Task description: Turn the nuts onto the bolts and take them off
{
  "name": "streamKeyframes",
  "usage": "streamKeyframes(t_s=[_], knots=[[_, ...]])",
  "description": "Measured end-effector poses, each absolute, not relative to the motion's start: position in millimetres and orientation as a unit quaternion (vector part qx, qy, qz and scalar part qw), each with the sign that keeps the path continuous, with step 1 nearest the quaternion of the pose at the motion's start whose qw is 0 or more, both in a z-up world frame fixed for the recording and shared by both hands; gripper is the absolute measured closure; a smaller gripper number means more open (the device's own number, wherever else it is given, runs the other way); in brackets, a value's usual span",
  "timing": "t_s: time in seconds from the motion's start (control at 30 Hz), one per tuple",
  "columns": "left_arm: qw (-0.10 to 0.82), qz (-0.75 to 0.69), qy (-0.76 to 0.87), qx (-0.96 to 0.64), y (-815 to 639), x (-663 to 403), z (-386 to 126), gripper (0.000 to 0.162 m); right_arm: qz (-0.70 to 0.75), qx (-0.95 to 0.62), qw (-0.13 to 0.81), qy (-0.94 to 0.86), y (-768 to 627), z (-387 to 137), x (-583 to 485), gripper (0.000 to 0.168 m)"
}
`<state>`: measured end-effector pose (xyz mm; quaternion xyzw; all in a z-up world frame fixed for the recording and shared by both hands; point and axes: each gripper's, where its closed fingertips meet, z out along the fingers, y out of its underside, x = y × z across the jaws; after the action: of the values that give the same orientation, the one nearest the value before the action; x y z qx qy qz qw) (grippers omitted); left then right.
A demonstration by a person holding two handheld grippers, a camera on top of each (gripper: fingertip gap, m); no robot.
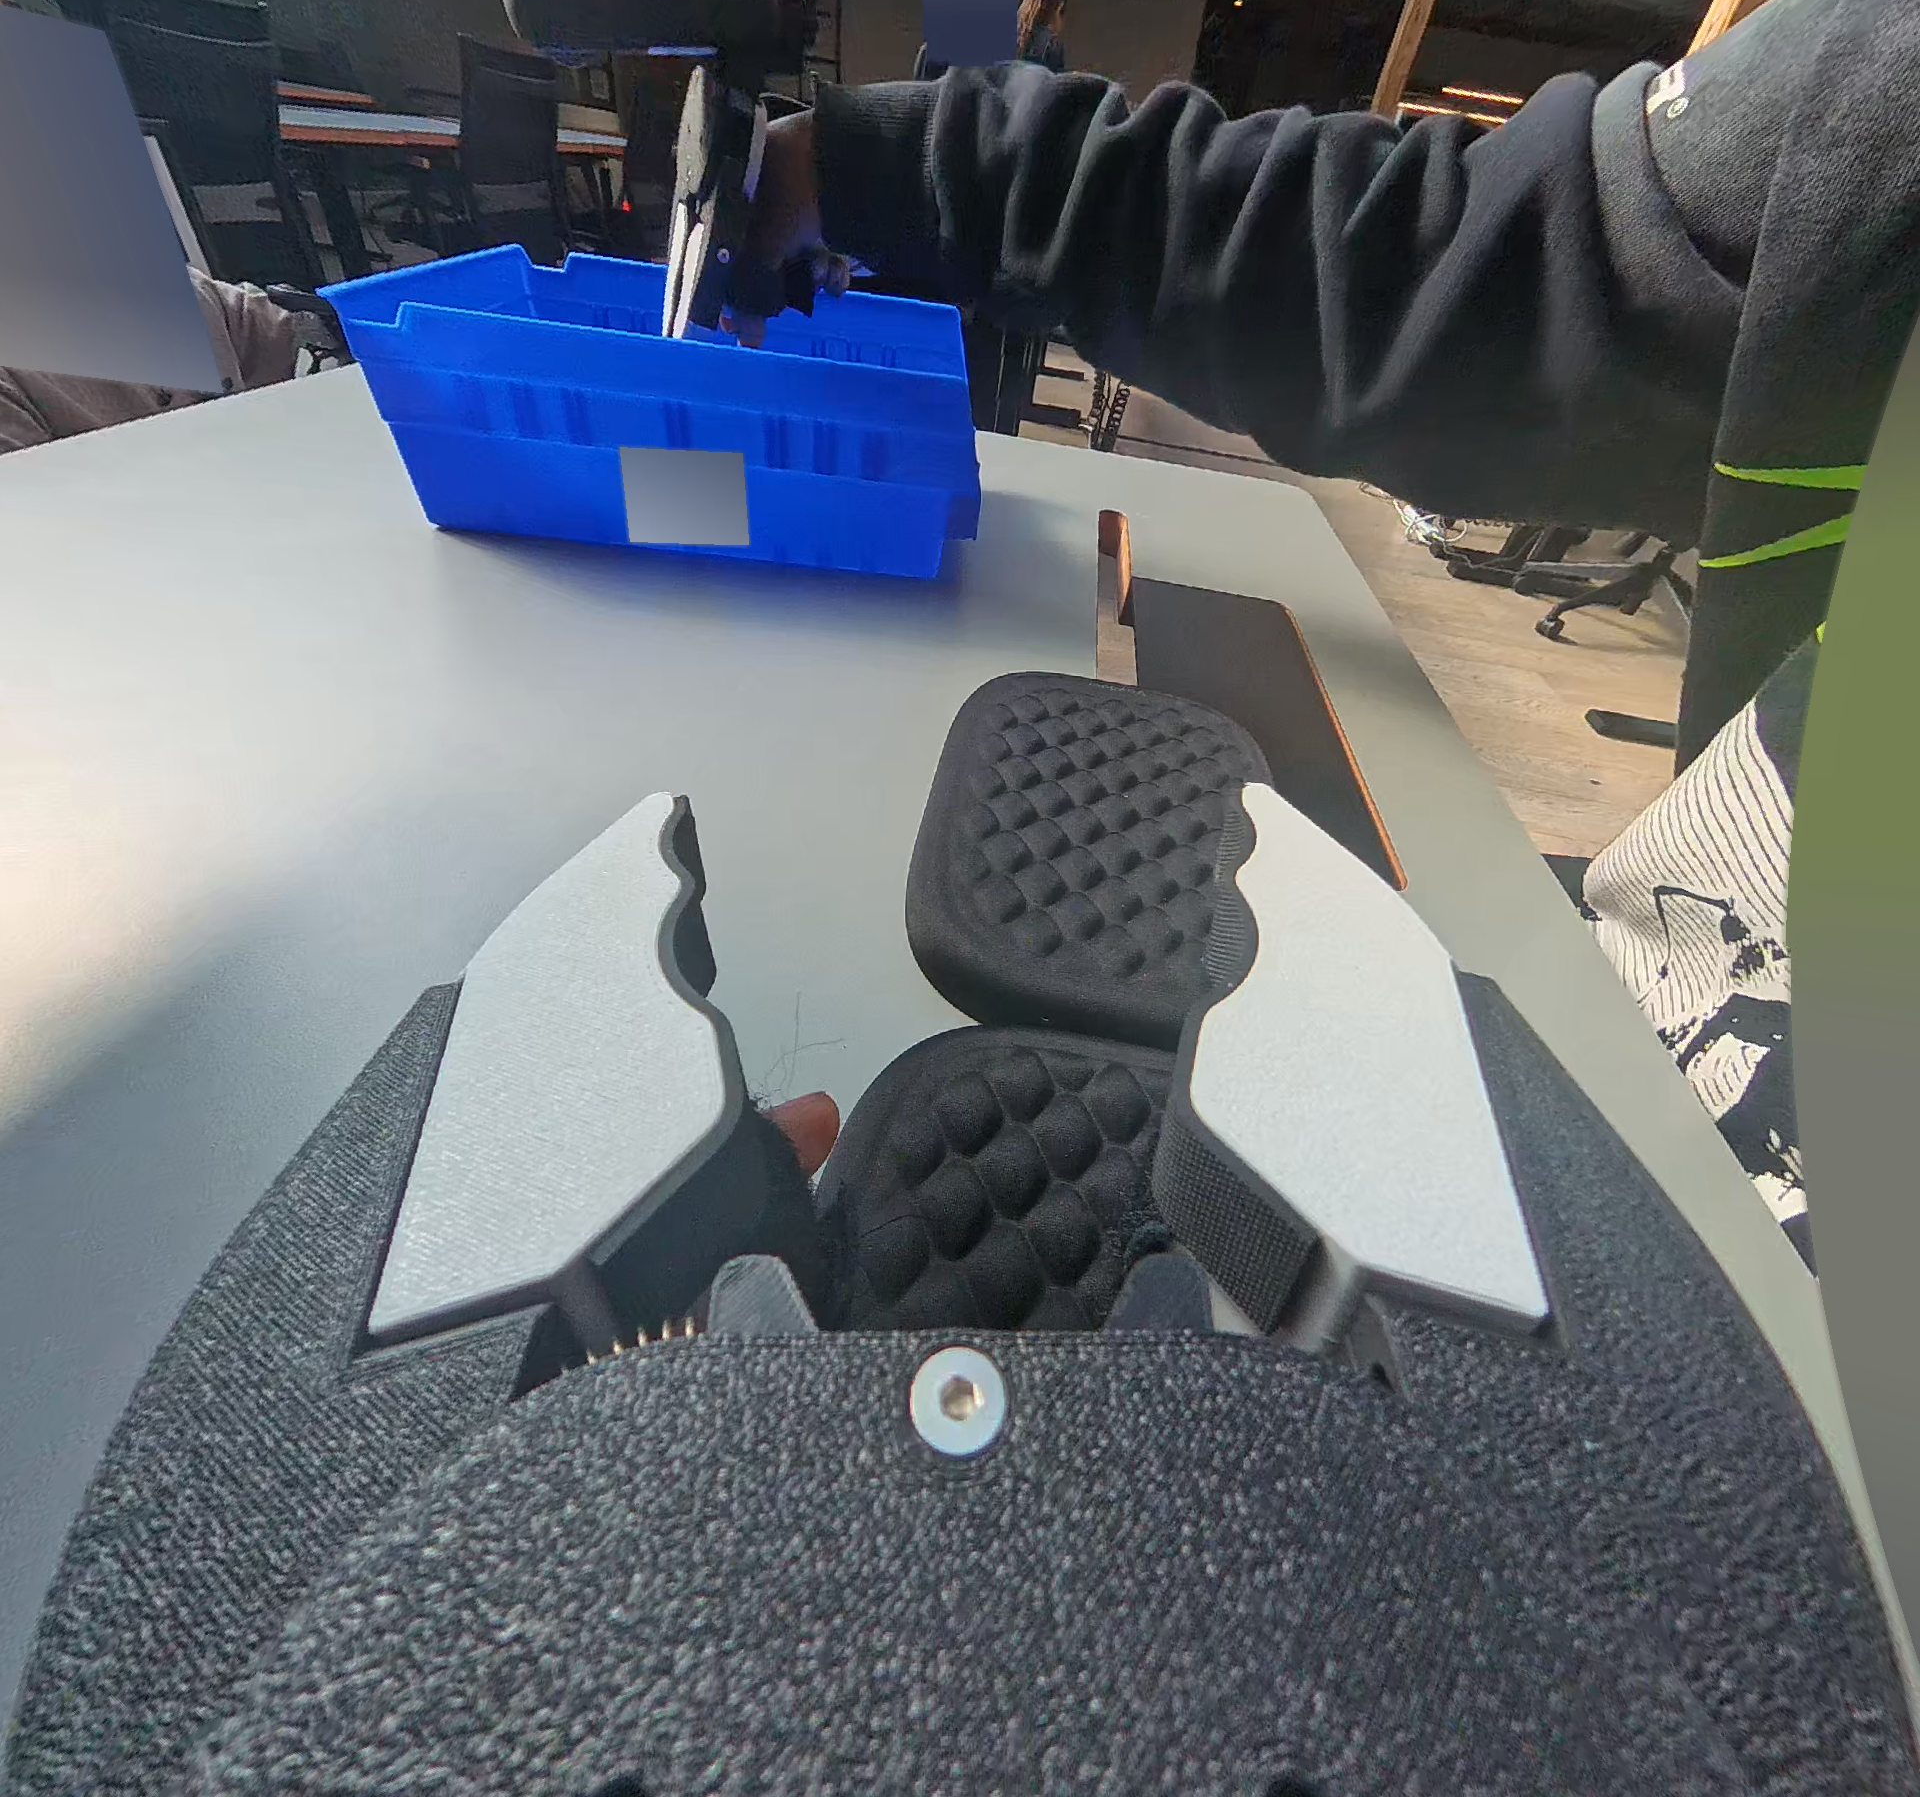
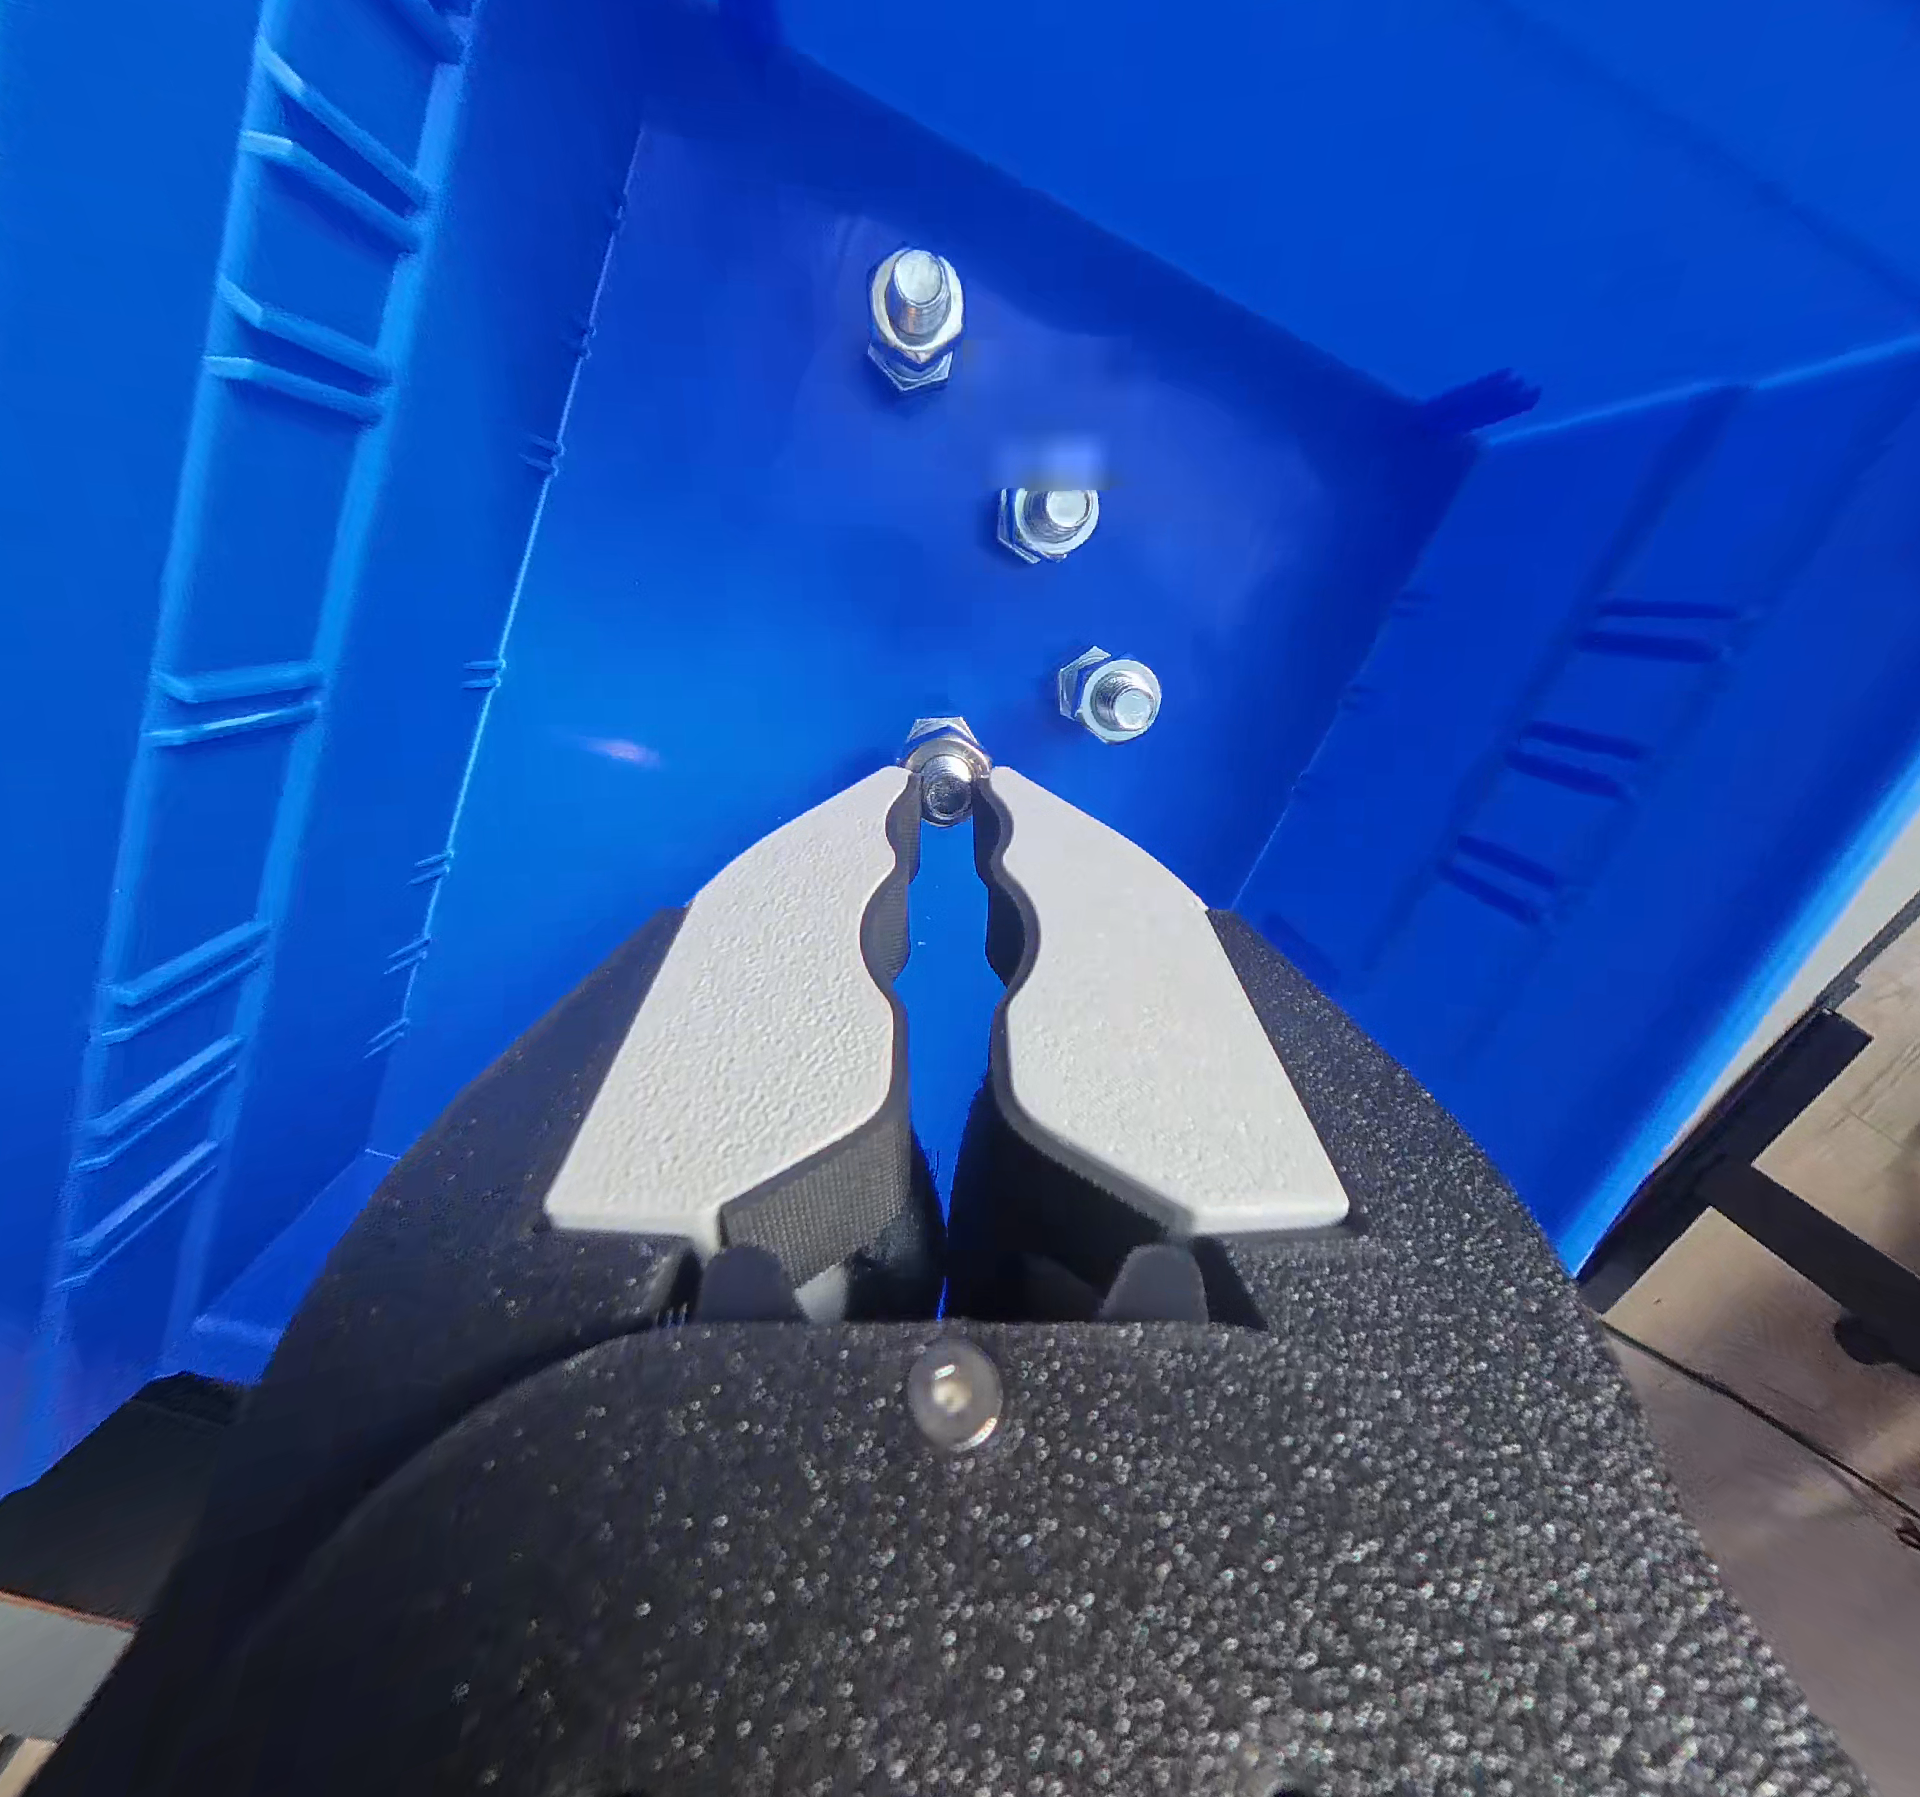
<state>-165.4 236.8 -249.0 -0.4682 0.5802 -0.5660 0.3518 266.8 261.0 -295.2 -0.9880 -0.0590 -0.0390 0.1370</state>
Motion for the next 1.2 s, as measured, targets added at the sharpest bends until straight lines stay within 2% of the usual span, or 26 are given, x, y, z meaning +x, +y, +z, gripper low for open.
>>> streamKeyframes(t_s=[0.27,0.43,0.6,0.7,0.9,1.03,1.2], knots=[[0.351,-0.565,0.581,-0.468,236.8,-165.3,-249.2,0.069,-0.043,-0.989,0.137,-0.034,262.2,-309.5,276.5,0.159],[0.351,-0.565,0.581,-0.469,237.0,-165.3,-249.3,0.069,-0.065,-0.985,0.155,-0.034,260.4,-298.6,274.4,0.124],[0.354,-0.562,0.581,-0.470,237.5,-165.2,-249.3,0.070,-0.079,-0.960,0.270,-0.001,257.5,-255.3,253.3,0.102],[0.365,-0.556,0.570,-0.483,242.7,-164.1,-247.6,0.071,-0.081,-0.927,0.367,0.015,248.6,-222.6,226.0,0.102],[0.375,-0.535,0.552,-0.518,251.2,-170.3,-230.5,0.069,-0.059,-0.855,0.514,0.034,210.1,-180.2,154.4,0.091],[0.412,-0.510,0.522,-0.545,261.5,-191.0,-206.9,0.068,-0.062,-0.838,0.540,0.048,184.1,-187.7,117.4,0.086],[0.457,-0.476,0.467,-0.589,272.4,-239.8,-179.8,0.065,-0.104,-0.855,0.503,0.074,165.5,-225.9,109.5,0.080]])
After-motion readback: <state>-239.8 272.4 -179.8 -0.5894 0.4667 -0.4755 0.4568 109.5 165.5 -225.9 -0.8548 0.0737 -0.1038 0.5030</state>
